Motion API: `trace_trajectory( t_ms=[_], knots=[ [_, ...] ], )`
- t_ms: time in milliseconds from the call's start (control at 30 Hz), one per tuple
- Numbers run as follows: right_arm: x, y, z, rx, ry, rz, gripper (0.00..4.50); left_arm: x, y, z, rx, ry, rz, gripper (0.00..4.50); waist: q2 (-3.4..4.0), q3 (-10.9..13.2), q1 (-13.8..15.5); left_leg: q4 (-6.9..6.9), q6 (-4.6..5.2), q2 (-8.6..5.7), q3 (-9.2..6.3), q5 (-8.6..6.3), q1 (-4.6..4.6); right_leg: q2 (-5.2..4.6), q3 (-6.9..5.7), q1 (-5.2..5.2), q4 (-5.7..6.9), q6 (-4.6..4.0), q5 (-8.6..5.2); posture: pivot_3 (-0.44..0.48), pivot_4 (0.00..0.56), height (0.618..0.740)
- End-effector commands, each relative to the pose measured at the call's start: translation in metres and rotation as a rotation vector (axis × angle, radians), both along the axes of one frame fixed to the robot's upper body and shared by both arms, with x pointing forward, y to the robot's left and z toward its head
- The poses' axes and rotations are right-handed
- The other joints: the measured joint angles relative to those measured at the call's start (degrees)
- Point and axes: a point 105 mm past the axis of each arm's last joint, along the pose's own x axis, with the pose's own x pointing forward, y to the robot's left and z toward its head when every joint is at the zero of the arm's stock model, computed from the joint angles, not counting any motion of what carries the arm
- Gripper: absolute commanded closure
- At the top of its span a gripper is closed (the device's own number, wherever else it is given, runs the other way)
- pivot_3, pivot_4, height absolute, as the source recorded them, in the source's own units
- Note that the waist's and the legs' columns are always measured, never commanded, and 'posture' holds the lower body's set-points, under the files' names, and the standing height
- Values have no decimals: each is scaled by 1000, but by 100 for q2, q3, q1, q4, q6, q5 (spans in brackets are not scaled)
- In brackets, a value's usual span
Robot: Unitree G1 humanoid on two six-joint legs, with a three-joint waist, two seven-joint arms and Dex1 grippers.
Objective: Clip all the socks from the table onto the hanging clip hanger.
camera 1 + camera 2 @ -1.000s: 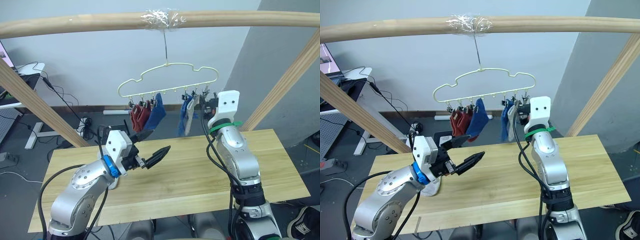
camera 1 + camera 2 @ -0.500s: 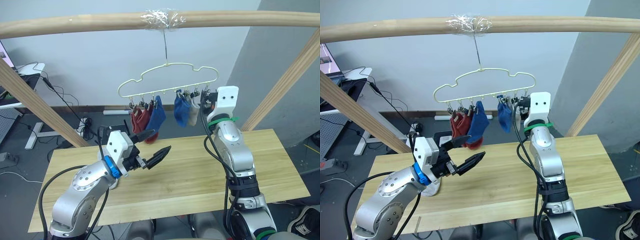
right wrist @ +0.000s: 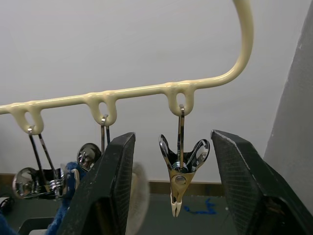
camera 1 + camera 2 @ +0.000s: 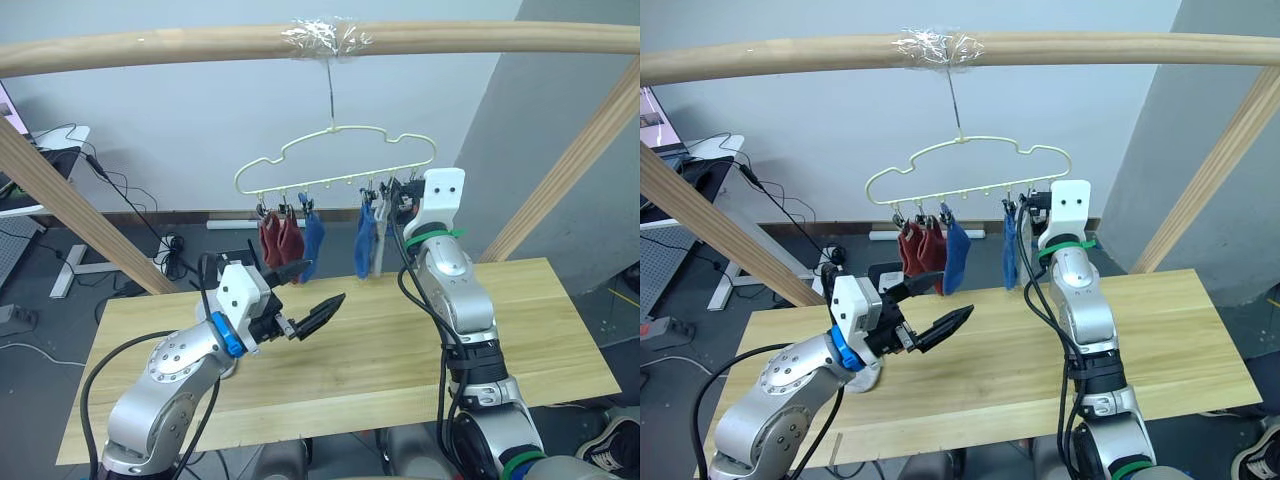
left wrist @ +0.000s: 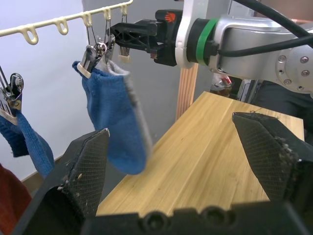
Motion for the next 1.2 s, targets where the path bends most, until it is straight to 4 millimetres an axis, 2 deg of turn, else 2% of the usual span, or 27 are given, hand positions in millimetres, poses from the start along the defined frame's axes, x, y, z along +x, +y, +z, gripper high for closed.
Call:
trace_trajectory(
  t_ms=[33, 167, 200, 267, 367, 500, 600, 700, 800, 867, 1033, 1200],
  knots=[
    [0, -1, 17, 30, -61, -7, 1925, -5, -5, 7, 1, -41, -27, 0, 0, 0, 0, 0, 0, 0, 0, 0, 0, 0, 0, 0, 0, 0, 0, -15, 193, 740],
    [2, -2, 17, 40, -61, -15, 2697, -6, -6, 5, 11, -35, -37, 0, 0, 0, 0, 0, 0, 0, 0, 0, 0, 0, 0, 0, 0, 0, 0, -16, 191, 740],
    [2, -3, 17, 40, -60, -17, 3215, -6, -6, 5, 12, -31, -39, 0, 0, 0, 0, 0, 0, 0, 0, 0, 0, 0, 0, 0, 0, 0, 0, -16, 191, 740],
    [3, -4, 17, 42, -56, -19, 3831, -7, -6, 4, 14, -29, -41, 0, 0, 0, 0, 0, 0, 0, 1, 0, 0, 0, 0, -1, 0, 0, 0, -16, 191, 740],
    [3, -8, 15, 40, -49, -20, 4462, -7, -7, 3, 14, -28, -41, 0, 0, 0, 4, 0, 0, 0, 0, 0, -1, 0, 0, 0, 0, 0, 0, -18, 188, 740],
    [3, -18, 18, 25, -57, -22, 4462, -3, -4, 1, 9, -21, -5, 0, 0, 0, 14, 0, 0, -1, 0, 0, -1, 0, 0, 0, -1, 0, 0, -25, 187, 740],
    [3, -22, 22, -15, -59, 10, 4462, 16, 19, -8, 27, 13, 151, 0, 0, 0, 36, 1, 0, -1, 0, 0, -1, -1, 0, 0, -1, 0, 0, -29, 184, 740],
    [2, -26, 25, -76, -51, 57, 4462, 41, 73, -41, 157, 117, 410, 0, 0, 0, 73, 1, 1, 0, 0, 1, 3, 1, -1, 1, 2, 0, 0, -32, 184, 740],
    [0, -30, 27, -115, -34, 92, 4462, 52, 123, -68, 253, 194, 599, 0, 0, 0, 71, 0, 1, 1, 0, 1, 6, 4, -1, 0, 4, -2, 0, -34, 181, 740],
    [-3, -32, 27, -130, -19, 113, 4462, 56, 144, -80, 276, 246, 662, 0, 0, 0, 85, 0, 1, 1, -1, 1, 3, 3, -3, -1, 1, -2, 0, -45, 179, 740],
    [-6, -36, 26, -134, 11, 123, 4462, 68, 166, -118, 373, 381, 685, 0, -1, 0, 123, 0, 1, -4, -6, 1, -6, -2, -7, -6, 0, -2, 0, -61, 177, 740],
    [-8, -36, 26, -127, 24, 120, 4462, 81, 167, -148, 404, 498, 643, 0, -3, -2, 103, 0, 0, -5, -4, 1, -8, -4, -7, -10, 3, -3, 1, -76, 180, 740]
  ],
)
